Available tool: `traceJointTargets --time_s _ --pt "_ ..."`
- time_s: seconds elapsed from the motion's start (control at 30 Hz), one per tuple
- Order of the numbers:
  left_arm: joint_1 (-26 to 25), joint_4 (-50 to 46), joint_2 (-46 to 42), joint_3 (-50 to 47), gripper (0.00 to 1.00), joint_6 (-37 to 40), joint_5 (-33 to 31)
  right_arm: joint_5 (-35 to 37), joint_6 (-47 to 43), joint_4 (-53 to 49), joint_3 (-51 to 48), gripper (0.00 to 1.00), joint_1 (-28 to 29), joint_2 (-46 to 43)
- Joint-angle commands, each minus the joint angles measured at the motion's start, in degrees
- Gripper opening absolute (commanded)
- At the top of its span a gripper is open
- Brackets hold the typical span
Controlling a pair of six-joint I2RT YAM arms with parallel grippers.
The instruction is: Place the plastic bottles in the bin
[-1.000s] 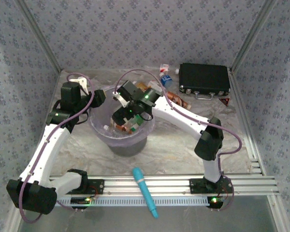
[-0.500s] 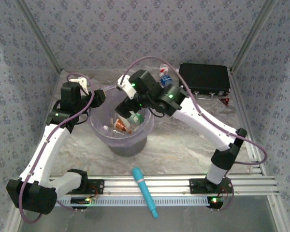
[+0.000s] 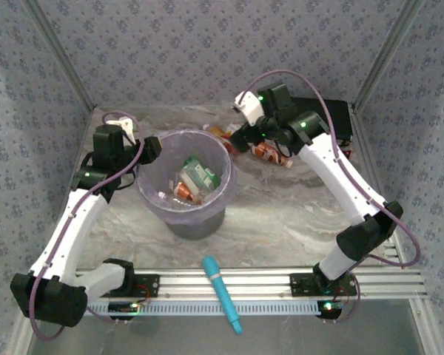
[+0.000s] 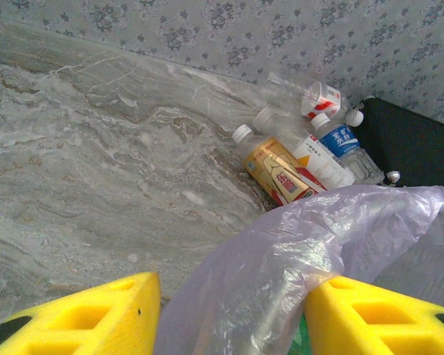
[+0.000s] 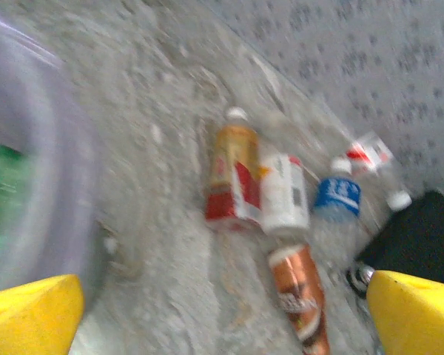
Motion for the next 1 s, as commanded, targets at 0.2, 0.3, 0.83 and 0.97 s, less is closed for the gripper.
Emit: traceJointTargets --time_s 0.2,0.3,0.83,0.97 --pt "-0.25 -1.64 1.72 0.66 0.54 0.25 -0.61 -6.82 -13.94 2.49 -7.57 1.00 -12.16 8.18" --pt "-0.25 -1.79 1.79 1.05 0.54 0.26 -0.76 -7.68 -17.36 3.96 -8.20 1.00 -14.77 12.22" --pt "-0.25 -1.62 1.90 0.19 0.54 0.02 -1.11 -7.27 -19.76 5.65 -1.53 1.00 -18.07 32.60" --pt "-0.25 -1.59 2.09 0.46 0.54 0.11 -0.99 -5.93 -19.12 5.68 -0.48 1.00 -18.05 35.11"
